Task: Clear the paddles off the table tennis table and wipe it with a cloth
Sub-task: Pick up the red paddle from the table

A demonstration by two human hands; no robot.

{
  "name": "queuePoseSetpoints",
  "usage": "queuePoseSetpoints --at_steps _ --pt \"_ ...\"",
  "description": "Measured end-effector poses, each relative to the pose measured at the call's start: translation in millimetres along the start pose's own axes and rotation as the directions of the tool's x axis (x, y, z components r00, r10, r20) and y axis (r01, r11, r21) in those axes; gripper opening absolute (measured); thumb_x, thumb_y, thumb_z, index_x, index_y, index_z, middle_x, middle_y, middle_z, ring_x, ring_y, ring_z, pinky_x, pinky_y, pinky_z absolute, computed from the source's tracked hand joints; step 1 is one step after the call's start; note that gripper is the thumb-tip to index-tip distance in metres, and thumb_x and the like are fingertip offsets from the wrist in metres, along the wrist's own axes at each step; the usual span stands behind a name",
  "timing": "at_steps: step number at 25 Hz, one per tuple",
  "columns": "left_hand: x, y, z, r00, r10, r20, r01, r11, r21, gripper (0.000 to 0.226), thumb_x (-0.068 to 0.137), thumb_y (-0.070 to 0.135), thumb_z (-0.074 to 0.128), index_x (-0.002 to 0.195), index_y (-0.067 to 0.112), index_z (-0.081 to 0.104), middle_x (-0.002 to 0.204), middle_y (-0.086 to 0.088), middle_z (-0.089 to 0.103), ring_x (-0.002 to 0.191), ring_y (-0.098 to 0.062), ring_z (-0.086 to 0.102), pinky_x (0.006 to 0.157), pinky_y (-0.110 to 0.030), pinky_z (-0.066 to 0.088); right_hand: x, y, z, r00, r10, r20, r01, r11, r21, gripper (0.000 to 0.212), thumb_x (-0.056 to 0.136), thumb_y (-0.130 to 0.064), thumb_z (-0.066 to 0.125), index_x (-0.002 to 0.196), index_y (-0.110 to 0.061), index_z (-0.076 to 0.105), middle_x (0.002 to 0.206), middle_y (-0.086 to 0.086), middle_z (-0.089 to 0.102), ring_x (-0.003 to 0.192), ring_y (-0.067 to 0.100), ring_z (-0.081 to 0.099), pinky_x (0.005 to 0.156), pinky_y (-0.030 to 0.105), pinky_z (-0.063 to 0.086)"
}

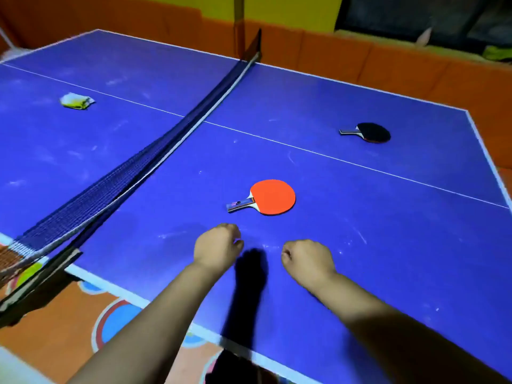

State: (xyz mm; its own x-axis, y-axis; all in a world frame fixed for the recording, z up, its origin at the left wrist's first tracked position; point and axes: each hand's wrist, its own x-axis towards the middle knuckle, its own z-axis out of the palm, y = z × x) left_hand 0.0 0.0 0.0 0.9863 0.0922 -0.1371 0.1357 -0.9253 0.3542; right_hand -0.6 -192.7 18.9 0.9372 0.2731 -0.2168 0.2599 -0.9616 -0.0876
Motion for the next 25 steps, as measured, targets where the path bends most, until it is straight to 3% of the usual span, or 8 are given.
queuePoseSetpoints --at_steps 5,8,9,12,15,18,21,25 --pt "113 -39 19 0.993 0.066 0.094 -0.072 0.995 0.068 0.037 0.09 0.029 0.051 0.125 0.019 0.053 0.123 -0.002 0.052 0.113 -0.026 0.049 0.082 -0.034 0.044 73 -26 17 0.988 0.149 0.034 -0.149 0.989 0.01 0.031 0.094 -0.029 0.035 0.106 -0.018 0.062 0.105 0.005 0.067 0.098 0.031 0.061 0.07 0.031 0.044" --pt "162 -57 43 0.983 0.14 0.118 -0.155 0.979 0.129 0.043 0.09 0.023 0.049 0.132 0.019 0.047 0.126 -0.003 0.049 0.115 -0.026 0.042 0.087 -0.034 0.038 102 -31 36 0.983 0.144 -0.115 -0.135 0.988 0.079 0.034 0.082 -0.03 0.036 0.077 -0.014 0.066 0.072 0.006 0.065 0.067 0.028 0.065 0.049 0.028 0.044" --pt "176 -62 52 0.98 0.149 0.13 -0.169 0.973 0.159 0.044 0.09 0.023 0.048 0.133 0.02 0.045 0.13 -0.002 0.047 0.118 -0.026 0.04 0.09 -0.034 0.036 109 -33 41 0.981 0.164 -0.101 -0.157 0.985 0.068 0.03 0.083 -0.028 0.039 0.075 -0.014 0.065 0.07 0.005 0.065 0.066 0.028 0.065 0.048 0.027 0.042" --pt "205 -72 70 0.969 0.159 0.191 -0.205 0.945 0.255 0.041 0.091 0.025 0.047 0.131 0.02 0.045 0.129 -0.002 0.049 0.119 -0.025 0.041 0.092 -0.034 0.034 127 -36 50 0.974 0.224 0.03 -0.225 0.974 0.026 0.022 0.094 -0.024 0.04 0.098 -0.018 0.061 0.098 0.004 0.066 0.093 0.029 0.063 0.062 0.029 0.036" --pt "215 -73 78 0.966 0.166 0.198 -0.22 0.932 0.289 0.033 0.091 0.018 0.043 0.124 0.017 0.049 0.121 -0.006 0.052 0.113 -0.026 0.046 0.09 -0.033 0.035 138 -37 51 0.972 0.235 0.025 -0.234 0.972 -0.019 0.031 0.096 -0.028 0.033 0.104 -0.015 0.06 0.102 0.006 0.066 0.095 0.03 0.062 0.063 0.027 0.03" --pt "219 -69 78 0.958 0.179 0.223 -0.233 0.94 0.25 0.032 0.087 0.015 0.043 0.118 0.01 0.05 0.119 -0.009 0.051 0.111 -0.028 0.046 0.089 -0.033 0.036 143 -38 52 0.957 0.285 0.051 -0.288 0.956 0.062 0.047 0.09 -0.038 0.023 0.103 -0.016 0.062 0.101 0.006 0.067 0.095 0.031 0.061 0.063 0.027 0.031" --pt "212 -59 72 0.948 0.219 0.232 -0.262 0.949 0.177 0.032 0.087 0.024 0.047 0.116 0.01 0.052 0.116 -0.01 0.05 0.11 -0.029 0.046 0.088 -0.034 0.037 146 -37 54 0.934 0.347 0.09 -0.357 0.922 0.151 0.026 0.094 -0.028 0.04 0.098 -0.015 0.063 0.097 0.003 0.067 0.092 0.028 0.06 0.062 0.028 0.035" --pt "187 -37 59 0.943 0.286 0.171 -0.312 0.938 0.151 0.028 0.09 0.027 0.046 0.109 0.008 0.053 0.111 -0.01 0.052 0.105 -0.029 0.049 0.085 -0.034 0.038 136 -31 60 0.893 0.433 0.122 -0.446 0.815 0.37 0.019 0.089 -0.019 0.047 0.087 -0.014 0.065 0.088 0.0 0.068 0.085 0.024 0.061 0.067 0.032 0.048"
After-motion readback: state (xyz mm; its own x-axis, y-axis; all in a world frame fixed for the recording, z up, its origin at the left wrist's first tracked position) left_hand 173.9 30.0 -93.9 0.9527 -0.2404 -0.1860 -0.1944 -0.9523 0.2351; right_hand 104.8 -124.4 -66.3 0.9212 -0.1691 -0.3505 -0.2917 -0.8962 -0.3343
